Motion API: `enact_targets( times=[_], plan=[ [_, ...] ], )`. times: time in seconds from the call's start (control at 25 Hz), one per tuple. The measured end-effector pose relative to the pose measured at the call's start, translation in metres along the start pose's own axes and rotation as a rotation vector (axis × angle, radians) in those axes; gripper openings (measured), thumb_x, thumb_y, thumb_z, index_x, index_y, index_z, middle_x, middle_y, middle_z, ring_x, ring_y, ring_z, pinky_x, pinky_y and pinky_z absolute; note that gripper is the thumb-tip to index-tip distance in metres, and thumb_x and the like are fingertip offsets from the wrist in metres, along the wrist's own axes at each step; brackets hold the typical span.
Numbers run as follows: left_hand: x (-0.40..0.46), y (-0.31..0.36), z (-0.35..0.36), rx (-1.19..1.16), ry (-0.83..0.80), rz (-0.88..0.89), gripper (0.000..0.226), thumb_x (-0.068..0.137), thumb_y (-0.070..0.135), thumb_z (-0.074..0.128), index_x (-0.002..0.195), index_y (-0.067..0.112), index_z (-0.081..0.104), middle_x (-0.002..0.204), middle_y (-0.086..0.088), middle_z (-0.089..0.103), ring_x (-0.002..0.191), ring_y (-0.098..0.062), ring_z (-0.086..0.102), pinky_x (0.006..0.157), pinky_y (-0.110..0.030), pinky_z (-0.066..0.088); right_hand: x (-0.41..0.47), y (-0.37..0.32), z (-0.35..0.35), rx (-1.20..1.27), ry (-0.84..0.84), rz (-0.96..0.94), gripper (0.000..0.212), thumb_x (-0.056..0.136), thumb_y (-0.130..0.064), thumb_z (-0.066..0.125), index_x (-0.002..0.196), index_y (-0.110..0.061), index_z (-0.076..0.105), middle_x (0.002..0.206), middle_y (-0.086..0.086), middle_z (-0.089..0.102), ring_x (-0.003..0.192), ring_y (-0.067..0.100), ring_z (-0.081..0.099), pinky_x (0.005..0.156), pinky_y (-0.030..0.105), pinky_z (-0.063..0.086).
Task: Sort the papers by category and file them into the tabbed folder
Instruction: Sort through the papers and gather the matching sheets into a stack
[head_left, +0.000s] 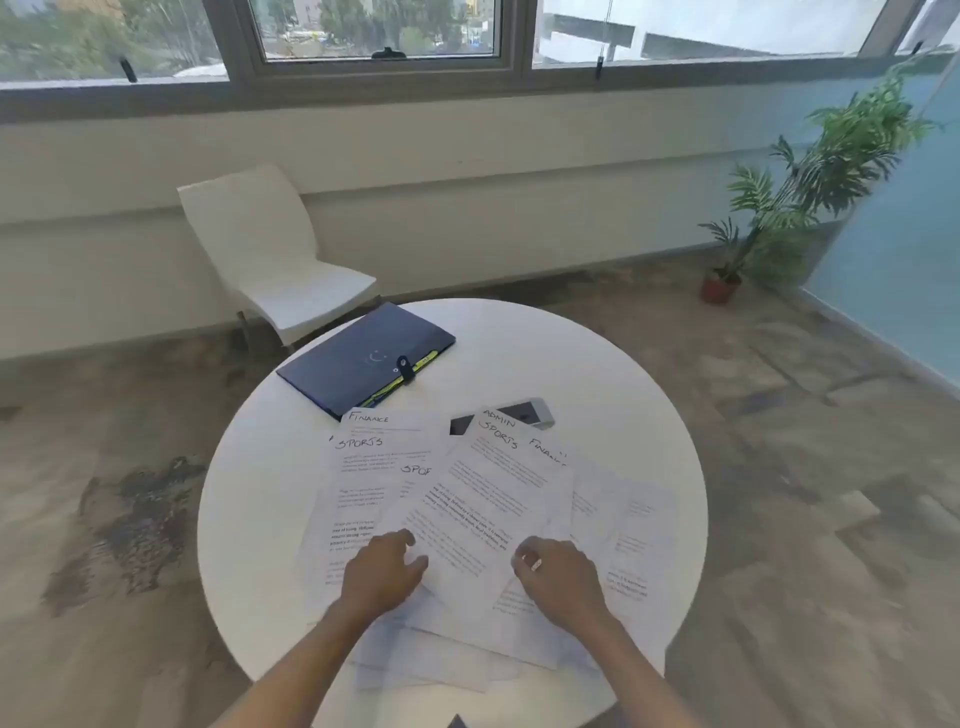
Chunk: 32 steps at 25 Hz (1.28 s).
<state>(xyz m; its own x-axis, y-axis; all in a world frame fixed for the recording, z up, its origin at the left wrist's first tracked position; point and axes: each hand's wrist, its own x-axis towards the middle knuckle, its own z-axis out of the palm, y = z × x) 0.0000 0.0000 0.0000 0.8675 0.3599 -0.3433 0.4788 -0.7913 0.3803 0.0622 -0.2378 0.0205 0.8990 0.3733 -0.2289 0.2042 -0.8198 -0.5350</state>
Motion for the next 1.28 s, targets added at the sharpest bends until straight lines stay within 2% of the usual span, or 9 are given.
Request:
enact_targets(
  times=[0.12, 0.24, 0.4, 0.64, 0.8, 0.92, 1.04, 1.16, 1.28],
  plan=[
    [-0.007, 0.004, 0.009, 0.026, -0.042, -0.042, 0.053, 0.092, 0.044, 0.051, 0.141, 0.022, 0.044, 0.137, 0.002, 0.053, 0.124, -0.017, 0.051, 0.098, -0.034, 0.043, -0.008, 0.010, 0.018, -0.059, -0.101, -0.071, 0.035, 0.097, -0.040, 0.049, 0.126, -0.026, 0.063, 0.128, -0.009, 0.065, 0.112, 0.011, 0.062, 0.096, 0.028, 0.046],
    [-0.017, 0.008, 0.023, 0.025, -0.053, -0.079, 0.053, 0.093, 0.041, 0.051, 0.141, 0.021, 0.044, 0.142, 0.001, 0.048, 0.129, -0.018, 0.046, 0.100, -0.035, 0.041, -0.013, 0.024, 0.031, -0.105, -0.211, -0.141, 0.051, 0.098, -0.039, 0.047, 0.146, -0.024, 0.044, 0.158, -0.004, 0.035, 0.139, 0.015, 0.041, 0.113, 0.033, 0.031],
    [-0.033, 0.009, 0.050, 0.052, -0.042, -0.080, 0.048, 0.091, 0.043, 0.052, 0.133, 0.020, 0.049, 0.143, 0.003, 0.040, 0.130, -0.017, 0.041, 0.092, -0.034, 0.045, -0.006, 0.037, 0.036, -0.200, -0.285, -0.180, 0.060, 0.099, -0.042, 0.044, 0.154, -0.023, 0.028, 0.166, -0.001, 0.012, 0.149, 0.016, 0.021, 0.119, 0.037, 0.021],
    [-0.023, 0.002, 0.055, 0.126, 0.076, -0.053, 0.051, 0.089, 0.049, 0.041, 0.126, 0.015, 0.053, 0.127, -0.001, 0.054, 0.115, -0.021, 0.053, 0.085, -0.034, 0.047, 0.002, 0.042, 0.043, -0.211, -0.297, -0.148, 0.052, 0.098, -0.038, 0.046, 0.147, -0.021, 0.042, 0.163, -0.002, 0.021, 0.148, 0.016, 0.024, 0.116, 0.037, 0.025],
    [0.017, -0.007, 0.038, 0.121, 0.176, -0.075, 0.063, 0.093, 0.048, 0.051, 0.141, 0.008, 0.042, 0.137, -0.009, 0.049, 0.126, -0.028, 0.046, 0.096, -0.040, 0.043, 0.003, 0.036, 0.048, -0.136, -0.262, -0.058, 0.046, 0.096, -0.037, 0.048, 0.139, -0.021, 0.051, 0.158, -0.006, 0.031, 0.140, 0.014, 0.035, 0.109, 0.034, 0.032],
    [0.049, -0.011, 0.026, 0.148, 0.096, -0.112, 0.078, 0.089, 0.059, 0.051, 0.144, 0.006, 0.033, 0.142, -0.011, 0.043, 0.132, -0.028, 0.040, 0.101, -0.042, 0.039, 0.003, 0.028, 0.050, -0.088, -0.227, 0.007, 0.045, 0.095, -0.037, 0.050, 0.136, -0.020, 0.052, 0.153, -0.009, 0.036, 0.134, 0.013, 0.042, 0.104, 0.031, 0.037],
    [0.064, -0.012, 0.018, 0.083, 0.013, -0.148, 0.075, 0.081, 0.063, 0.059, 0.133, 0.011, 0.045, 0.132, -0.009, 0.046, 0.125, -0.028, 0.043, 0.099, -0.042, 0.039, 0.001, 0.023, 0.053, -0.066, -0.172, 0.070, 0.052, 0.097, -0.036, 0.048, 0.146, -0.022, 0.040, 0.153, -0.009, 0.035, 0.134, 0.013, 0.042, 0.105, 0.029, 0.036],
    [0.068, -0.018, 0.013, -0.028, -0.001, -0.121, 0.052, 0.077, 0.043, 0.069, 0.116, 0.015, 0.050, 0.112, -0.004, 0.057, 0.105, -0.024, 0.056, 0.090, -0.039, 0.045, -0.002, 0.016, 0.057, -0.047, -0.123, 0.125, 0.056, 0.098, -0.036, 0.048, 0.151, -0.024, 0.034, 0.154, -0.010, 0.033, 0.136, 0.012, 0.042, 0.105, 0.028, 0.037],
    [0.071, -0.023, 0.004, -0.437, -0.081, -0.181, 0.035, 0.076, 0.018, 0.073, 0.102, 0.011, 0.049, 0.093, -0.006, 0.060, 0.077, -0.022, 0.059, 0.069, -0.036, 0.052, -0.004, 0.011, 0.062, -0.021, -0.087, 0.174, 0.056, 0.098, -0.036, 0.049, 0.150, -0.024, 0.035, 0.154, -0.010, 0.034, 0.136, 0.011, 0.041, 0.105, 0.028, 0.038]
  ],
)
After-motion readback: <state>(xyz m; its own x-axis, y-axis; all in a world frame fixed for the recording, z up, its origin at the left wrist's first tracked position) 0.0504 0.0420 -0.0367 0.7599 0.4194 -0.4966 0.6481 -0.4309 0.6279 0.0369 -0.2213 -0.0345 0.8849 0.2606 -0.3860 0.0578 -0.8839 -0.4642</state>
